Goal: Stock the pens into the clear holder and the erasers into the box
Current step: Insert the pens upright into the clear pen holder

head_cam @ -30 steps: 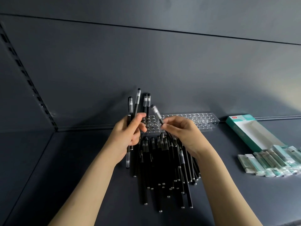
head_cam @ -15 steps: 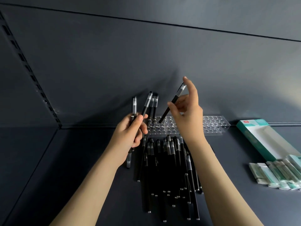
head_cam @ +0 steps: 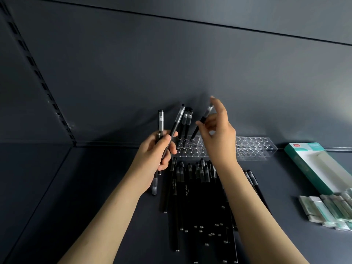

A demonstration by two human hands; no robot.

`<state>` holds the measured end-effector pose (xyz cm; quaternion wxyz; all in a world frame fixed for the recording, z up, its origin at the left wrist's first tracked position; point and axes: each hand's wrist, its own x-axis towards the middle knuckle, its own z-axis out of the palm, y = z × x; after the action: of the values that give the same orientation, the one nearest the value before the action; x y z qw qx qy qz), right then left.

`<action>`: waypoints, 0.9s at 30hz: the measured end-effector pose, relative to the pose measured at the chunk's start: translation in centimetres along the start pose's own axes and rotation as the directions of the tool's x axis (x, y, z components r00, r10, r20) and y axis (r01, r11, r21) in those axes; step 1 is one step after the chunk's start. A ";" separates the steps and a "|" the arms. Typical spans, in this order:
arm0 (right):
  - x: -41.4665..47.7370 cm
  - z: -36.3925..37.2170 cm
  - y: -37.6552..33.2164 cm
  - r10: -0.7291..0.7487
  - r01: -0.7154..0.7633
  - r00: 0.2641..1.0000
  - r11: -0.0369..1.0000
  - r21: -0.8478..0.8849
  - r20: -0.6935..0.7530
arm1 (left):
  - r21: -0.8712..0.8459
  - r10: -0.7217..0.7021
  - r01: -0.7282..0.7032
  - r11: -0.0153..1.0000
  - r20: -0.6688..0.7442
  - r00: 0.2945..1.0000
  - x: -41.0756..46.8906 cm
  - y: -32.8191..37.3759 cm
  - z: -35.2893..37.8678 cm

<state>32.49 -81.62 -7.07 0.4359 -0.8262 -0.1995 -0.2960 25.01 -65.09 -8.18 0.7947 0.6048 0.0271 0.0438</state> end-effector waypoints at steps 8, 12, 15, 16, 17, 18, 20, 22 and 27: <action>-0.3 0.6 0.3 -0.070 0.070 0.998 0.994 -0.084 -0.001 | -0.046 0.011 -0.011 0.999 -0.004 1.000 -0.2 -0.1 0.1; 0.2 0.8 -0.1 -0.069 0.068 0.998 0.995 -0.073 -0.005 | -0.037 0.016 -0.017 0.999 -0.023 1.000 -0.2 0.0 0.0; 0.5 0.9 -0.3 -0.044 0.046 0.998 0.995 -0.083 0.033 | -0.049 0.011 -0.013 0.999 -0.031 0.999 -0.2 0.1 -0.1; 0.5 0.9 -0.3 -0.035 0.039 0.998 0.996 -0.085 0.048 | -0.052 0.008 -0.010 0.999 -0.035 0.999 -0.2 0.1 -0.1; 0.4 0.9 -0.2 -0.028 0.034 0.998 0.996 -0.085 0.062 | -0.053 0.005 -0.007 0.999 -0.040 0.999 -0.2 0.2 -0.2; 0.3 0.9 -0.2 -0.023 0.029 0.997 0.996 -0.086 0.073 | -0.053 0.003 -0.005 0.999 -0.043 0.999 -0.3 0.2 -0.2; 0.1 0.8 0.0 -0.026 0.033 0.997 0.995 -0.089 0.077 | -0.051 -0.001 -0.002 0.999 -0.045 0.999 -0.3 0.3 -0.2; -0.1 0.7 0.2 -0.032 0.037 0.997 0.996 -0.081 0.068 | -0.050 -0.004 0.002 0.999 -0.045 0.999 -0.3 0.3 -0.2; 0.0 -0.2 -0.8 -0.028 0.028 1.000 0.999 -0.034 -0.009 | -0.058 -0.016 0.014 0.998 -0.038 0.999 -0.3 0.4 -0.1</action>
<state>31.95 -81.31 -6.50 0.4187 -0.8291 -0.2039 -0.3093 24.70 -64.89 -7.84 0.8114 0.5805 0.0456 0.0501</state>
